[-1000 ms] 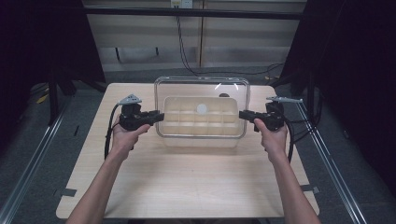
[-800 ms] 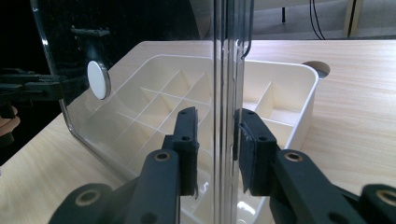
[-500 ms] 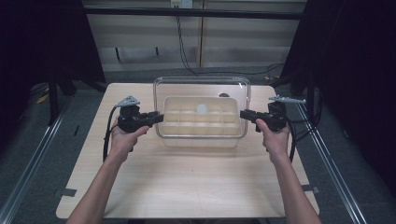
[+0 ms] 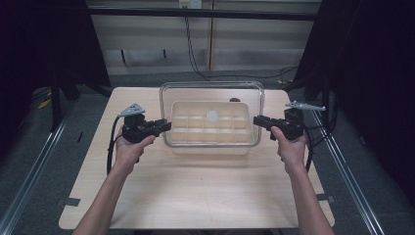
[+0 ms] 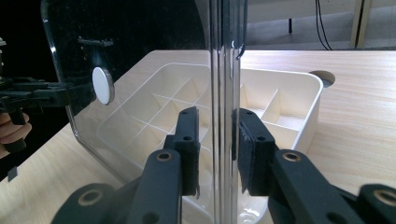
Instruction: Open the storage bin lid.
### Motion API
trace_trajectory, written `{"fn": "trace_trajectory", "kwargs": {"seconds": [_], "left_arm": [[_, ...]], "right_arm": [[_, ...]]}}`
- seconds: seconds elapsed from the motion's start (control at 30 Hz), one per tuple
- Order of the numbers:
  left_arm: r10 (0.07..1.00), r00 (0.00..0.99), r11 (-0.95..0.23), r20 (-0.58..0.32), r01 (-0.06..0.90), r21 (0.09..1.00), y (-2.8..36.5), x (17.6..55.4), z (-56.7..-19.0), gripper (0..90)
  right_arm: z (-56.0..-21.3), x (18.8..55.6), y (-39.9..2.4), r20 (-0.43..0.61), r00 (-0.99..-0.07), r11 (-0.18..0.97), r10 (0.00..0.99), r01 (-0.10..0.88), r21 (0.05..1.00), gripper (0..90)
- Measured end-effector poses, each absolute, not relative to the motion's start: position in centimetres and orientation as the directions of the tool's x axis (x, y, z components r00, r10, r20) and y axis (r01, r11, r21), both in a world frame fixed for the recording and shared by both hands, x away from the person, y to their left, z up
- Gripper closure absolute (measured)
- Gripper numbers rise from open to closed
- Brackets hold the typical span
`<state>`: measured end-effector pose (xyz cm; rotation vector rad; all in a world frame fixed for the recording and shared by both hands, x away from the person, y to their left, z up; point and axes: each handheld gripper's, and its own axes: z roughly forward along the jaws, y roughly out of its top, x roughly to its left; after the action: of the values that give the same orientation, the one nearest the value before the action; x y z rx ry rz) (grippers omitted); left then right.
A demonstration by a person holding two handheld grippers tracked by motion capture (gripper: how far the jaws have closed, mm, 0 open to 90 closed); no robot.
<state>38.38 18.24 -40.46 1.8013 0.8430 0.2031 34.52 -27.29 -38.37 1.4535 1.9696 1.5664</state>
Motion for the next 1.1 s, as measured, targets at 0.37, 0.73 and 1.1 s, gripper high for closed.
{"fn": "trace_trajectory", "kwargs": {"seconds": [0.37,0.73,1.1], "left_arm": [[0.63,0.735,-0.174,-0.251,0.449,0.876,18.3,37.4,-40.8,69.5],[0.631,0.733,-0.172,-0.254,0.451,0.876,18.8,36.3,-40.8,69.5],[0.619,0.748,-0.189,-0.24,0.438,0.879,18.9,35.2,-40.3,69.7]], "right_arm": [[-39.1,33.5,-27.4,0.367,-0.494,-0.05,0.788,0.542,0.839,72.0],[-38.9,32.6,-27.0,0.361,-0.506,-0.036,0.783,0.543,0.839,72.3],[-38.8,31.5,-27.0,0.369,-0.511,-0.042,0.777,0.542,0.839,72.4]]}}
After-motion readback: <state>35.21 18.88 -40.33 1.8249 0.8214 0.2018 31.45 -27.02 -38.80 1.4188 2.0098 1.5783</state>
